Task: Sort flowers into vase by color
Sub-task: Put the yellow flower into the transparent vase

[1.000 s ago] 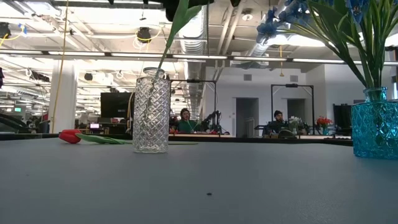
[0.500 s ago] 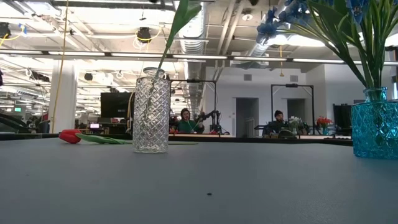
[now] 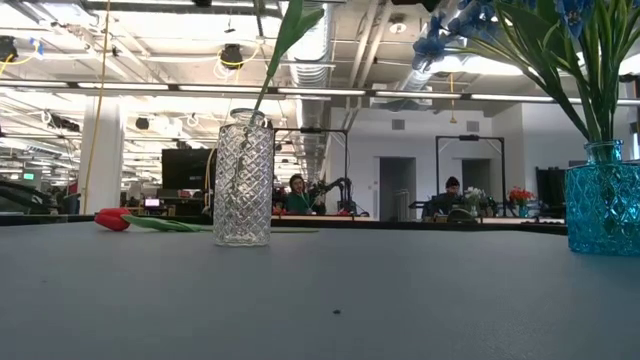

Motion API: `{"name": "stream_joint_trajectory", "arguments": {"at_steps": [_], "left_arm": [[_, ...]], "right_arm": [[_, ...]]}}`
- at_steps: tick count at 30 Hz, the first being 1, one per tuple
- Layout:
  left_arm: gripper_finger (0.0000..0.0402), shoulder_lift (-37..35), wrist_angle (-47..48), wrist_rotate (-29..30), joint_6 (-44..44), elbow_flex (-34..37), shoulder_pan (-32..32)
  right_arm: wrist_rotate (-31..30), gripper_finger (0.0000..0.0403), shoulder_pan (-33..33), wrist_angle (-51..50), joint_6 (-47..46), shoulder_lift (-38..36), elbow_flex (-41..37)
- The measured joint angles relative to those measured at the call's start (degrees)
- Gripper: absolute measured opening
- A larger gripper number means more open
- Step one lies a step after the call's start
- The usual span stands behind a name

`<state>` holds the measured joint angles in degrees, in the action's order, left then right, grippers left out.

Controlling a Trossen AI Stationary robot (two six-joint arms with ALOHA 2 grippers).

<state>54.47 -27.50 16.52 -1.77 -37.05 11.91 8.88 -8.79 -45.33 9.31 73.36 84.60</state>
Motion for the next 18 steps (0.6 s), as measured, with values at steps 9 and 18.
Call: {"name": "stream_joint_trajectory", "arguments": {"at_steps": [9, 18], "left_arm": [[0.0, 0.43, -11.21, 6.6, 4.39, 11.42, 2.81], [0.0, 6.21, -13.28, 6.82, 6.35, 12.15, 2.81]], "right_arm": [[0.0, 0.0254, 0.81, -0.1, -0.12, 0.14, -0.02], [0.0, 0.0254, 0.78, 0.8, -0.3, 0.14, -0.02]]}}
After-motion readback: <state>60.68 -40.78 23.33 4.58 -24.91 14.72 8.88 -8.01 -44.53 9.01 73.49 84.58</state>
